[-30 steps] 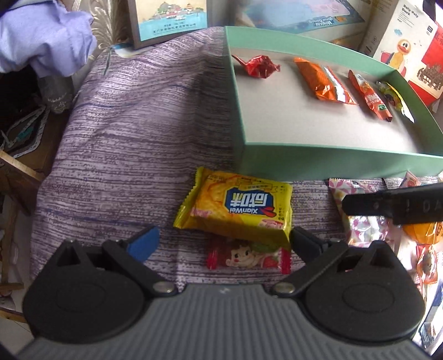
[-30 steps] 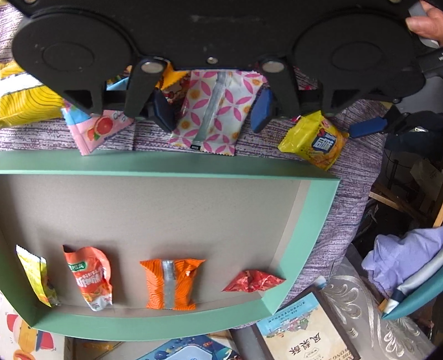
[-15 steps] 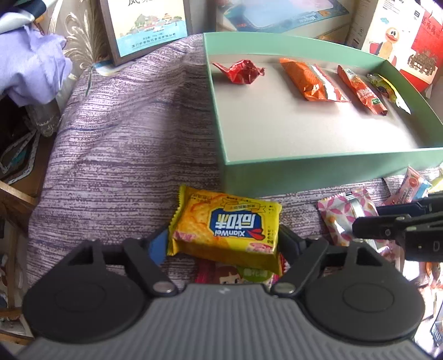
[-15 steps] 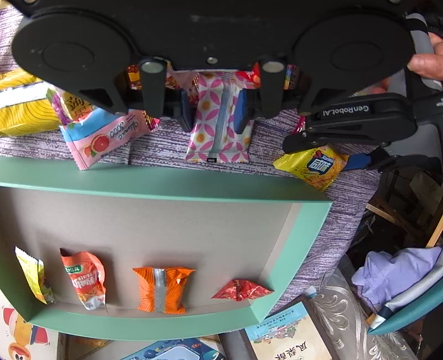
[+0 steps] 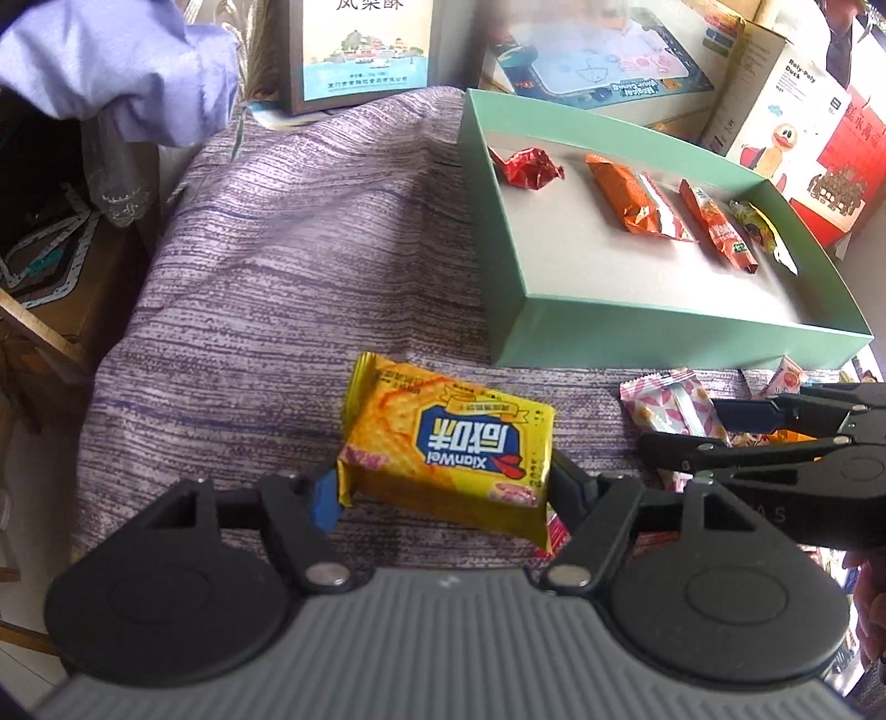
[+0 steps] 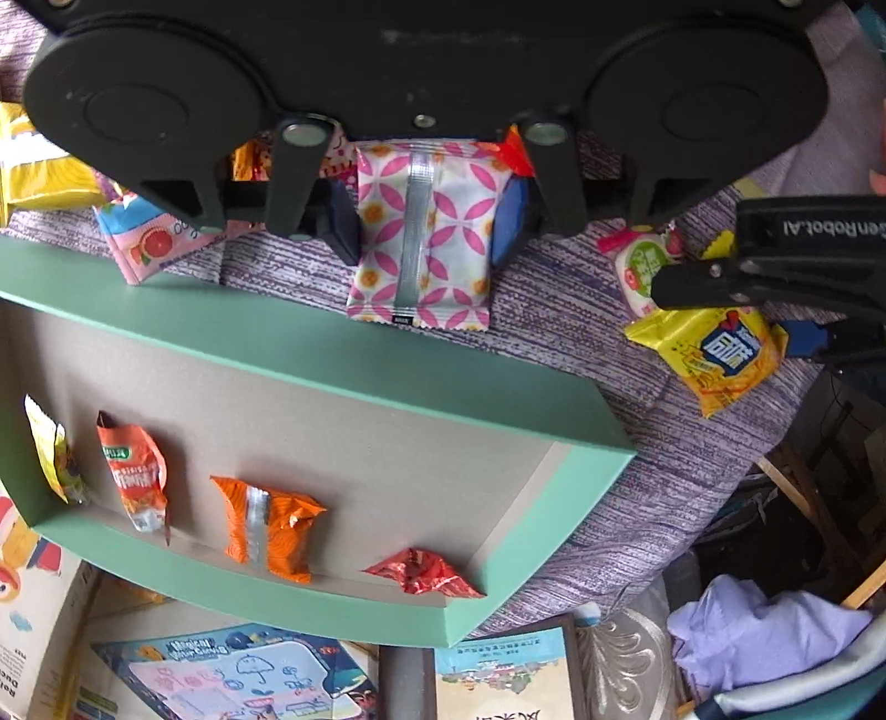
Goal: Organize snacks
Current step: 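Place both packs in the green tray, open both grippers and withdraw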
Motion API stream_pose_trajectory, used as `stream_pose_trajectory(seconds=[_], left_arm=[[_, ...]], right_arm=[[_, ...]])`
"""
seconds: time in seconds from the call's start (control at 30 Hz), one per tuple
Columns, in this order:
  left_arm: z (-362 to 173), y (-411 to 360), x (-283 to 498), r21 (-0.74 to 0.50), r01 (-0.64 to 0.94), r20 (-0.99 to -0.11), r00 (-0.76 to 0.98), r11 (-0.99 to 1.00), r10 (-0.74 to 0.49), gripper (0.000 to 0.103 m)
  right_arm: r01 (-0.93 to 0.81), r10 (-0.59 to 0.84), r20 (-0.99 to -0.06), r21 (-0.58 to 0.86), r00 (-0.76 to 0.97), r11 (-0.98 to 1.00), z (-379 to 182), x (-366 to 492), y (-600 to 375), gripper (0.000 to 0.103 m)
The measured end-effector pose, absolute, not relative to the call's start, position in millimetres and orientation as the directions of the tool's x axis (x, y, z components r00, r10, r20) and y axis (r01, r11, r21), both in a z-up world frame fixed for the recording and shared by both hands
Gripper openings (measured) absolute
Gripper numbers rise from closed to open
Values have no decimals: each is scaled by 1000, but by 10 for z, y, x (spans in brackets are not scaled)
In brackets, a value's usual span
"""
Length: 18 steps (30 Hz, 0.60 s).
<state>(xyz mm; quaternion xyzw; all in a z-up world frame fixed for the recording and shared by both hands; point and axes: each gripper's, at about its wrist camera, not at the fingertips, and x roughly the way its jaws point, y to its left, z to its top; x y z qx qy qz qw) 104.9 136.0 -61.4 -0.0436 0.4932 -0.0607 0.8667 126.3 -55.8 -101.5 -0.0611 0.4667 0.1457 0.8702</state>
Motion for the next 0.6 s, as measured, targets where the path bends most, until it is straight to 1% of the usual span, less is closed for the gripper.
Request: stream_pose_trajectory(seconds=[0.1,0.2,0.4,0.5,0.6], left_arm=[[-569,1368,1006,-139,64,-839,522,988,-152,72],[-474,1337,955,-143,86,-827,536,986,-167,72],[-165,1167,1014,-132,134,-791,583,982,-186,72],[-12,1033,1196,-125,155,-772,606,980,-194,72],[81,839,1486,-111,181,-763,615,977,-201,72]], right_arm=[[-297,232,-834,86,501,951,-941,1218,-643,49],[-280,297,-820,174,489,944,-807,1148,-786,49],[-280,398,-754,289,522,915,-389,1111,-1061,49],[-262,397,-710,298,582,918,-153,1234,-1230,49],[-207,362,-690,301,627,931,-71,1479,-1421,49]])
